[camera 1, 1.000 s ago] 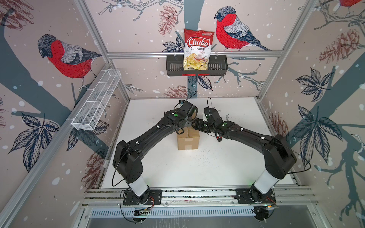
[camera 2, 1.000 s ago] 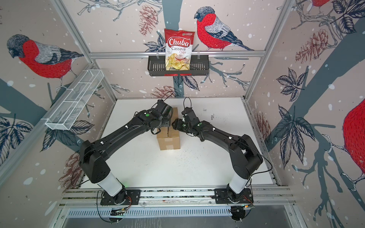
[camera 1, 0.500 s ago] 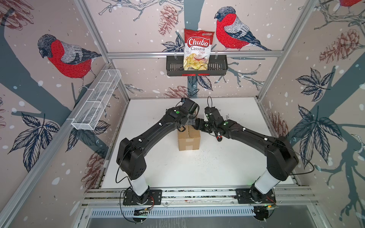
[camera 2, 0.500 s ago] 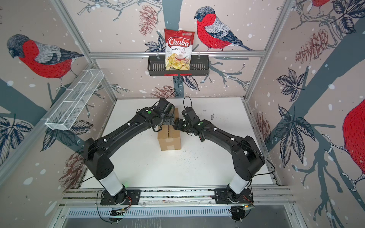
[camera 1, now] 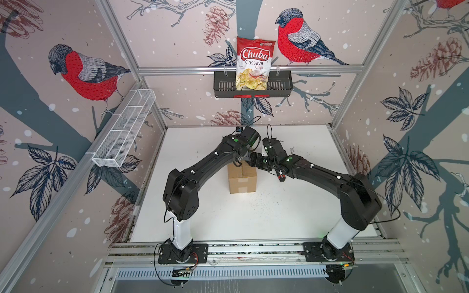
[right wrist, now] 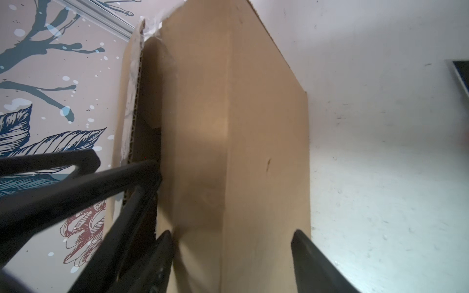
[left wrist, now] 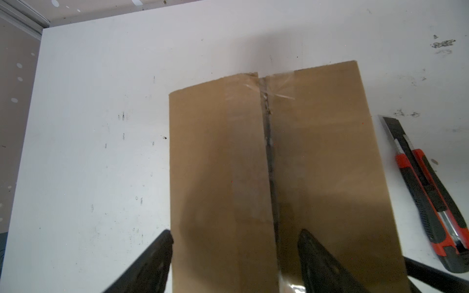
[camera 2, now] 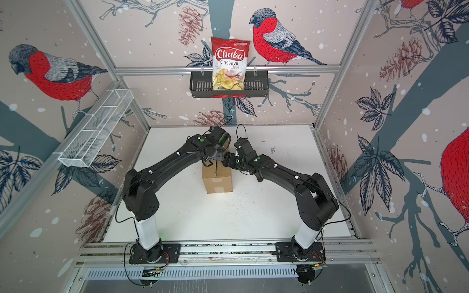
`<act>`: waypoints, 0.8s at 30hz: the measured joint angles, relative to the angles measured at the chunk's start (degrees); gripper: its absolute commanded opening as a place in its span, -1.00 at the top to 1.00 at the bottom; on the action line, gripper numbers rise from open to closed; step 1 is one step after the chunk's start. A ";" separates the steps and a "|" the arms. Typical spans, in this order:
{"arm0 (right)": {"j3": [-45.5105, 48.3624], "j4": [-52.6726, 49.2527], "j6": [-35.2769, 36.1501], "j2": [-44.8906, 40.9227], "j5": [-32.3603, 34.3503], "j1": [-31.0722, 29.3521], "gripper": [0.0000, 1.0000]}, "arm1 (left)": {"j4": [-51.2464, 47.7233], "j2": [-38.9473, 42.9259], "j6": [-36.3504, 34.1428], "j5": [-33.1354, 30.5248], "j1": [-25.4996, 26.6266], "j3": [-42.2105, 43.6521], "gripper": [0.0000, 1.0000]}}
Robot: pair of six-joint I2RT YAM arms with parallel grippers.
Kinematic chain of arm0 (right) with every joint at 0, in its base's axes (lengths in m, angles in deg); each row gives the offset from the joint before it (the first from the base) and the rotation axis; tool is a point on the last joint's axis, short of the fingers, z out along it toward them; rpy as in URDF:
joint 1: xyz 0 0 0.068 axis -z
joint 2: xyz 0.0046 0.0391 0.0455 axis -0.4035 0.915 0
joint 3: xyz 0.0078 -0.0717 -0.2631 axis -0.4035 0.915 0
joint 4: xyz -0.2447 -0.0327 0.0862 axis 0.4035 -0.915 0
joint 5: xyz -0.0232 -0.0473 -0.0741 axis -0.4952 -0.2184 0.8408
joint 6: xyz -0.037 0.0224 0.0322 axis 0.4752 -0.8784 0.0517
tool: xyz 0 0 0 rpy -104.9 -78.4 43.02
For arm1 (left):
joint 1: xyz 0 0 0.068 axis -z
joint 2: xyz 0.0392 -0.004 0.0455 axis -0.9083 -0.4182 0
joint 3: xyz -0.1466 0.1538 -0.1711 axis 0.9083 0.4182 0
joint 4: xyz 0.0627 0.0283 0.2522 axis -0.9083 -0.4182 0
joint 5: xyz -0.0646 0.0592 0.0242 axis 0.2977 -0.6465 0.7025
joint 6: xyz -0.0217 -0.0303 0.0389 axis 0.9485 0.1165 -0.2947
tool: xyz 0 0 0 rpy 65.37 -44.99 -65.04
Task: Unpack the express box
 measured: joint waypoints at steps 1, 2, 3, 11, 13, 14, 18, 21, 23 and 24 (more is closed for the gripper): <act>0.17 0.28 -0.02 0.00 -0.15 0.07 -0.40 | -0.42 -0.39 0.09 -0.24 0.00 -0.26 -0.50; 0.33 0.50 -0.02 0.00 -0.15 0.13 -0.39 | -0.74 -0.63 0.55 -0.42 0.00 -0.37 -0.49; 0.52 0.76 -0.09 0.00 -0.20 0.15 -0.39 | -1.09 -0.85 0.63 -0.59 0.00 -0.48 -0.47; 2.08 3.56 -1.73 -0.02 -0.94 0.44 -0.38 | -2.75 -2.03 1.31 -3.15 0.00 -1.18 -0.33; 2.32 4.22 -1.95 -0.02 -1.09 0.55 -0.38 | -2.93 -2.34 1.55 -3.41 0.00 -1.22 -0.27; 2.47 4.42 -2.25 -0.02 -1.16 0.57 -0.38 | -2.95 -2.45 1.57 -3.58 0.04 -1.31 -0.25; 2.97 5.44 -3.15 -0.02 -1.51 0.85 -0.38 | -3.34 -2.97 1.97 -4.70 0.37 -2.05 -0.13; 3.26 6.03 -3.37 -0.02 -1.79 0.96 -0.38 | -3.61 -3.10 2.03 -5.03 0.46 -2.62 -0.06; 3.48 6.49 -3.37 0.00 -1.84 1.01 -0.38 | -3.74 -3.06 2.19 -5.44 0.61 -2.86 -0.02; 3.61 6.75 -3.43 0.00 -1.86 1.05 -0.38 | -3.76 -2.95 2.34 -5.68 0.66 -2.89 -0.01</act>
